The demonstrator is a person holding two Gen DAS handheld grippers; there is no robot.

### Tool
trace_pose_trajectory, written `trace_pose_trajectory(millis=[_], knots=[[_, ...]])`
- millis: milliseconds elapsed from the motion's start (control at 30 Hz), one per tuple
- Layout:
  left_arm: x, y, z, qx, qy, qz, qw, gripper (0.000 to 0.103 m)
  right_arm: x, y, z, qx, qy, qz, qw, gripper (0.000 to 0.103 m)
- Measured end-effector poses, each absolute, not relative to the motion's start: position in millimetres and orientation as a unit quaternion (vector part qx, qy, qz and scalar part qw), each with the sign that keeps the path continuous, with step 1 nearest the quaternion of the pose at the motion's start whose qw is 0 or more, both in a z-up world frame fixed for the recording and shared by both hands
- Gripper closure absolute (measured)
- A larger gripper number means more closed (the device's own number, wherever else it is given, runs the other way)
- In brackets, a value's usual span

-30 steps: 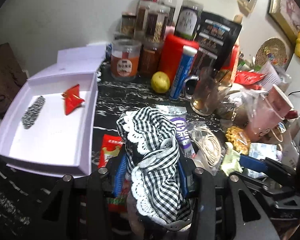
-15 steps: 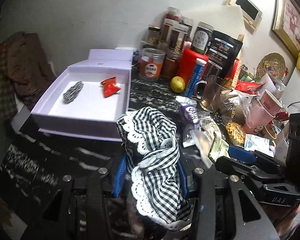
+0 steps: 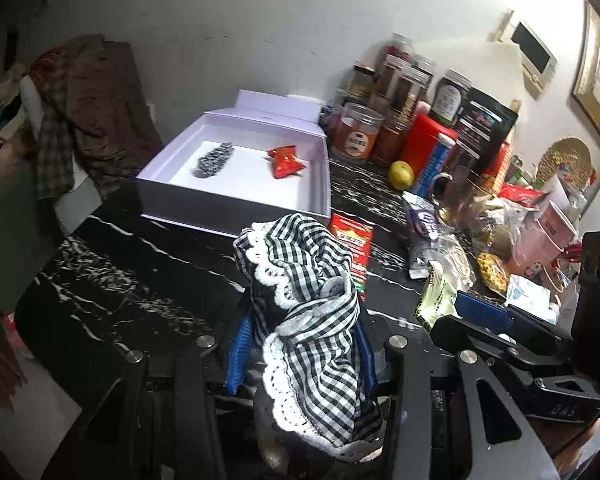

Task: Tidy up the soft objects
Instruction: 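Carry the gingham cloth and green packet with both grippers into the white box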

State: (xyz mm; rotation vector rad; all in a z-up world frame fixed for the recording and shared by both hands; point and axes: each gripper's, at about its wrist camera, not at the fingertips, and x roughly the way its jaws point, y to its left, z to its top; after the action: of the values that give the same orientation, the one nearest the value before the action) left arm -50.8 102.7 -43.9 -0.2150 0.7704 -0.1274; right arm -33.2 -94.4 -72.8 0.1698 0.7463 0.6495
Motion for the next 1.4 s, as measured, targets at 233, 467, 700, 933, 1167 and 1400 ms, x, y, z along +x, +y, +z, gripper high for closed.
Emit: trace_pose_trajectory(millis=[233,467,700,933,1167,1400], knots=[[-45.1,124.3,-32.1,-0.117,0.355,-0.035,0.927,0.060,-19.6,-67.4,-60.0,0.061,0.343,0.340,0.874,0.038],[-28.0,143.0,-17.2,-0.117,0.334,-0.024,0.935,0.060,1.1,-44.3,-41.7,0.040,0.321,0.352,0.878,0.038],[-0.2,158.9,-2.3,-0.108,0.314,-0.023,0.943,0.060,27.4,-22.5,-23.6,0.015,0.301,0.365,0.881,0.038],[34.7,172.8,12.5,-0.102,0.294,-0.025,0.950,0.060,59.1,-4.4,-7.4,0.003,0.274,0.366,0.889,0.038],[72.4,179.3,21.7,-0.082,0.277,-0.028,0.957,0.060,97.2,7.3,2.9,0.000,0.256,0.361,0.897,0.038],[111.6,185.7,18.2,-0.069,0.274,-0.031,0.959,0.060,132.5,11.7,5.2,-0.003,0.250,0.344,0.905,0.038]])
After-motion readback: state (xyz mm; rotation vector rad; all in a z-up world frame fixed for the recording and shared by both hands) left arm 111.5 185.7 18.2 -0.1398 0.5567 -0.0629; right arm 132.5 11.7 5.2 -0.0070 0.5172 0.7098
